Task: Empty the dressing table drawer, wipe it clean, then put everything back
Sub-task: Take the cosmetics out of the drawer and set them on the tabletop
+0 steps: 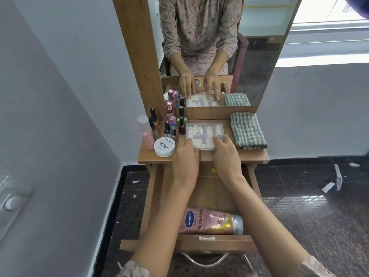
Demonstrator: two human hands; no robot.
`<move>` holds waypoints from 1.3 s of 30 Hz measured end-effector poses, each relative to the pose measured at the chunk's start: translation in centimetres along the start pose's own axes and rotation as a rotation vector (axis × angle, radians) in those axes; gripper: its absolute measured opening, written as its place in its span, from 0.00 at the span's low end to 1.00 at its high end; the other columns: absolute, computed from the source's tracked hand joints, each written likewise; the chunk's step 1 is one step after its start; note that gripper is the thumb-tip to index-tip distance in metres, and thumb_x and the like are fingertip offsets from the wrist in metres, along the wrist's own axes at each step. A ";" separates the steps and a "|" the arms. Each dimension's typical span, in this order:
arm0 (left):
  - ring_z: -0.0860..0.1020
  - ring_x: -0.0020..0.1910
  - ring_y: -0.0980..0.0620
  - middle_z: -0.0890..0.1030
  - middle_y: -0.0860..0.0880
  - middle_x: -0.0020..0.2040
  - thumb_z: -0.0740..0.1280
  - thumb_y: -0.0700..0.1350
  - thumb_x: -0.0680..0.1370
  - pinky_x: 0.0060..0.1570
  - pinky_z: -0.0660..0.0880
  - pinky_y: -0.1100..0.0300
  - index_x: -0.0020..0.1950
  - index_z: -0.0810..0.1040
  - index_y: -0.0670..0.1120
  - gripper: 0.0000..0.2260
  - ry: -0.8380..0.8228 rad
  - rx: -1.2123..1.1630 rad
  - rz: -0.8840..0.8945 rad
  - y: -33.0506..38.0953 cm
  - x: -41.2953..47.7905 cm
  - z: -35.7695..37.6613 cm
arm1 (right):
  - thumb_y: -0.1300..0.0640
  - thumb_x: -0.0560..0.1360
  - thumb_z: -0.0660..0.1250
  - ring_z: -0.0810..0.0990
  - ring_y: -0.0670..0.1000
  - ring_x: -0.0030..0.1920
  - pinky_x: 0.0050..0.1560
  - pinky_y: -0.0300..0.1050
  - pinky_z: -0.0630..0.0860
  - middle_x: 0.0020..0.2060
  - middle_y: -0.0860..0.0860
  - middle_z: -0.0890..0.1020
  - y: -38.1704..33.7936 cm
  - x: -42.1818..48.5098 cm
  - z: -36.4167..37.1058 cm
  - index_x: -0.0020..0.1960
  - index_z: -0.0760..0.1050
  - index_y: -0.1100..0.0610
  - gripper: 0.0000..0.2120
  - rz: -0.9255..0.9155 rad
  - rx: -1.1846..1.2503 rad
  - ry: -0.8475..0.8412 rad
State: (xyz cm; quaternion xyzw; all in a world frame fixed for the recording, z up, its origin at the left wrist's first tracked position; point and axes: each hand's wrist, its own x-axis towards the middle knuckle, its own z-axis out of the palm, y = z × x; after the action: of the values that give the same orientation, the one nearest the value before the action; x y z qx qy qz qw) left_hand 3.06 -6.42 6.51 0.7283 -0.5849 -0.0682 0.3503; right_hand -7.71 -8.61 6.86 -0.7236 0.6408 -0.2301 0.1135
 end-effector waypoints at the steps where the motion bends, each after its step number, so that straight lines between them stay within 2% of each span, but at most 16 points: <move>1: 0.79 0.51 0.45 0.80 0.43 0.54 0.67 0.39 0.76 0.49 0.77 0.53 0.56 0.78 0.40 0.09 -0.005 0.019 0.000 0.0 0.2 0.1 | 0.68 0.78 0.54 0.72 0.62 0.62 0.55 0.54 0.76 0.65 0.63 0.70 0.0 0.2 0.0 0.68 0.69 0.61 0.19 0.001 -0.003 0.000; 8: 0.79 0.51 0.43 0.79 0.42 0.55 0.65 0.35 0.76 0.50 0.78 0.50 0.57 0.77 0.39 0.10 0.008 0.058 0.000 -0.3 1.2 0.9 | 0.66 0.78 0.55 0.71 0.60 0.63 0.54 0.52 0.74 0.66 0.61 0.70 -0.1 1.2 0.3 0.69 0.68 0.59 0.20 0.006 -0.058 -0.010; 11: 0.79 0.53 0.43 0.79 0.42 0.56 0.67 0.36 0.76 0.51 0.78 0.51 0.60 0.76 0.40 0.12 0.015 0.037 0.010 -0.1 0.9 0.4 | 0.67 0.78 0.57 0.70 0.60 0.65 0.59 0.53 0.73 0.66 0.61 0.71 0.1 0.9 -0.1 0.68 0.69 0.60 0.19 -0.030 -0.019 0.011; 13: 0.78 0.57 0.45 0.79 0.44 0.58 0.67 0.39 0.76 0.53 0.77 0.54 0.62 0.75 0.41 0.15 0.030 -0.018 0.024 -0.1 0.0 -0.4 | 0.67 0.76 0.60 0.71 0.60 0.64 0.61 0.49 0.72 0.64 0.61 0.74 0.3 -0.2 -0.9 0.65 0.72 0.62 0.17 -0.110 0.078 0.118; 15: 0.77 0.56 0.49 0.79 0.47 0.57 0.66 0.40 0.78 0.52 0.72 0.62 0.62 0.75 0.43 0.13 0.053 -0.093 0.036 -0.2 -1.4 -1.6 | 0.66 0.74 0.64 0.75 0.54 0.56 0.56 0.40 0.72 0.55 0.57 0.79 0.2 -2.4 -1.9 0.56 0.77 0.61 0.11 -0.301 0.230 0.219; 16: 0.77 0.55 0.51 0.79 0.49 0.56 0.65 0.41 0.78 0.52 0.70 0.65 0.61 0.76 0.44 0.11 0.063 -0.141 0.037 -0.3 -2.4 -2.3 | 0.63 0.74 0.65 0.76 0.50 0.50 0.51 0.37 0.72 0.50 0.54 0.79 0.2 -3.8 -2.2 0.52 0.78 0.60 0.07 -0.412 0.303 0.180; 17: 0.77 0.53 0.54 0.79 0.51 0.54 0.65 0.42 0.79 0.51 0.69 0.69 0.59 0.77 0.45 0.10 0.068 -0.197 0.031 -0.5 -3.4 -2.8 | 0.60 0.74 0.65 0.76 0.48 0.45 0.46 0.36 0.73 0.46 0.51 0.78 0.3 -5.2 -2.3 0.49 0.78 0.58 0.05 -0.512 0.339 0.063; 19: 0.78 0.47 0.59 0.80 0.54 0.50 0.66 0.42 0.79 0.49 0.72 0.73 0.55 0.79 0.46 0.07 0.070 -0.267 0.013 -1.2 -5.3 -3.5 | 0.51 0.74 0.61 0.75 0.48 0.40 0.40 0.42 0.75 0.43 0.49 0.75 0.6 -7.2 -1.8 0.48 0.75 0.56 0.10 -0.595 0.228 -0.312; 21: 0.78 0.43 0.60 0.81 0.53 0.46 0.67 0.42 0.78 0.44 0.71 0.77 0.51 0.80 0.46 0.04 0.065 -0.260 -0.029 -2.3 -6.8 -3.4 | 0.49 0.73 0.63 0.77 0.52 0.45 0.41 0.45 0.73 0.47 0.50 0.75 1.4 -8.0 -0.6 0.51 0.72 0.56 0.12 -0.545 -0.039 -0.626; 23: 0.78 0.40 0.61 0.81 0.53 0.43 0.68 0.41 0.77 0.41 0.69 0.80 0.49 0.80 0.47 0.03 0.023 -0.236 -0.103 -3.3 -7.8 -3.3 | 0.52 0.73 0.66 0.77 0.56 0.52 0.44 0.46 0.71 0.52 0.54 0.76 2.1 -8.6 0.3 0.55 0.71 0.58 0.15 -0.436 -0.202 -0.808; 26: 0.74 0.37 0.67 0.79 0.56 0.41 0.69 0.42 0.76 0.38 0.68 0.82 0.49 0.81 0.46 0.03 -0.077 -0.183 -0.206 -4.4 -8.7 -3.5 | 0.49 0.71 0.68 0.77 0.58 0.53 0.48 0.48 0.74 0.53 0.56 0.76 2.6 -9.1 1.2 0.57 0.70 0.58 0.20 -0.331 -0.244 -0.882; 28: 0.74 0.37 0.67 0.79 0.57 0.41 0.69 0.44 0.76 0.36 0.69 0.80 0.51 0.80 0.47 0.04 -0.119 -0.159 -0.243 -4.9 -9.0 -3.6 | 0.48 0.69 0.71 0.78 0.58 0.51 0.44 0.47 0.73 0.52 0.56 0.77 2.5 -9.0 1.4 0.54 0.70 0.59 0.21 -0.304 -0.266 -0.903; 30: 0.76 0.39 0.66 0.80 0.57 0.42 0.69 0.46 0.76 0.35 0.71 0.77 0.52 0.80 0.49 0.05 -0.139 -0.137 -0.261 -5.4 -9.2 -3.7 | 0.49 0.67 0.72 0.78 0.57 0.46 0.40 0.46 0.73 0.47 0.55 0.79 2.3 -8.6 1.4 0.48 0.72 0.58 0.17 -0.316 -0.286 -0.927; 33: 0.77 0.40 0.64 0.80 0.57 0.42 0.69 0.46 0.76 0.40 0.73 0.73 0.51 0.80 0.49 0.05 -0.144 -0.153 -0.275 -5.8 -9.2 -4.0 | 0.50 0.65 0.73 0.78 0.56 0.41 0.37 0.48 0.74 0.40 0.53 0.80 2.1 -8.2 1.3 0.41 0.74 0.56 0.12 -0.325 -0.269 -0.976; 39: 0.78 0.42 0.62 0.81 0.55 0.43 0.69 0.43 0.76 0.37 0.71 0.75 0.48 0.80 0.50 0.03 -0.080 -0.301 -0.389 -5.9 -8.2 -4.7 | 0.55 0.71 0.66 0.78 0.55 0.43 0.40 0.48 0.75 0.44 0.52 0.78 1.0 -7.4 -0.5 0.46 0.70 0.55 0.07 -0.288 -0.150 -0.996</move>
State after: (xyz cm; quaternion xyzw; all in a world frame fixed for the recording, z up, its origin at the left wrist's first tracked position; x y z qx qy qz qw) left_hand 7.69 3.40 3.92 0.7636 -0.4304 -0.2492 0.4117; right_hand -9.32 -1.45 5.47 -0.8322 0.4181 0.1752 0.3194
